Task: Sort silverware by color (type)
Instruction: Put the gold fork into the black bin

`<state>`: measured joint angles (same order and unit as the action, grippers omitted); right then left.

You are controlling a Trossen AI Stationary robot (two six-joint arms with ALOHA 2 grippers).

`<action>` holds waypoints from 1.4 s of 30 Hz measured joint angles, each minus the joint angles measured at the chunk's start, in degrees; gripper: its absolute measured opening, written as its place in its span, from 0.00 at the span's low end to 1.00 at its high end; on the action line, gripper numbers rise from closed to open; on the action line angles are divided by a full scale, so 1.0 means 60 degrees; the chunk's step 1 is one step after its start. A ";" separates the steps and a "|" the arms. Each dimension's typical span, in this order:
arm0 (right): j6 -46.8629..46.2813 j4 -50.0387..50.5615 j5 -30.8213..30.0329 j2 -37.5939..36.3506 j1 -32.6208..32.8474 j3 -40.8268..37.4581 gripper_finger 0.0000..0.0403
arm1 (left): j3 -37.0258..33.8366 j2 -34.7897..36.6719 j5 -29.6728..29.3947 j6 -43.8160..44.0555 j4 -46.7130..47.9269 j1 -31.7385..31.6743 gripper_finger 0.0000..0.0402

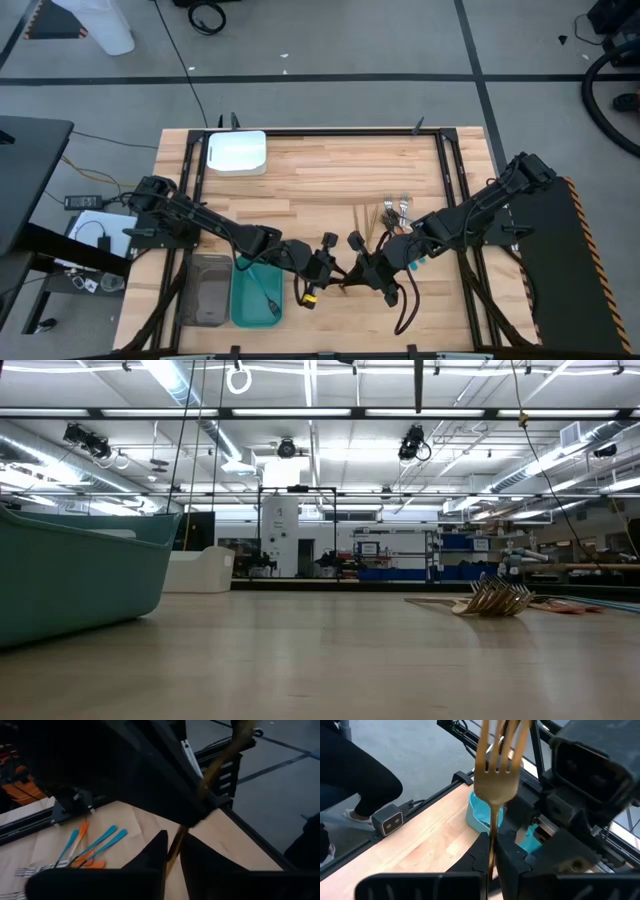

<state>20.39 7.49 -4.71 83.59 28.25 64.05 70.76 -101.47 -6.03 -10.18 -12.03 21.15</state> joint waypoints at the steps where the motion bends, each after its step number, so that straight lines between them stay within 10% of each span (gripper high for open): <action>1: -0.0009 0.0003 0.0000 0.0000 0.0004 0.0000 0.07 | 0.0000 0.0000 0.0032 -0.0016 0.0006 0.0003 0.09; 10: -0.0511 0.0030 -0.0199 0.0000 -0.0044 0.0000 0.11 | 0.0000 0.0000 0.0138 0.0050 0.0050 -0.0001 0.07; 21: -0.0693 0.0629 -0.0239 -0.0347 -0.0094 0.0000 0.39 | 0.0004 0.0212 0.0051 -0.1319 0.0875 0.0001 0.07; 34: -0.1644 0.2838 -0.1419 -0.0702 -0.0018 0.0004 0.45 | 0.0007 0.1494 -0.1644 -0.3671 0.4904 0.0807 0.08; 42: -0.2235 0.3074 -0.2285 -0.0461 -0.0044 -0.0006 0.43 | 0.0000 0.1559 -0.3028 -0.2722 0.7501 0.1439 0.07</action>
<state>6.97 25.93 -18.42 80.83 27.99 64.02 70.76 -92.12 -24.20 -26.52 32.98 29.79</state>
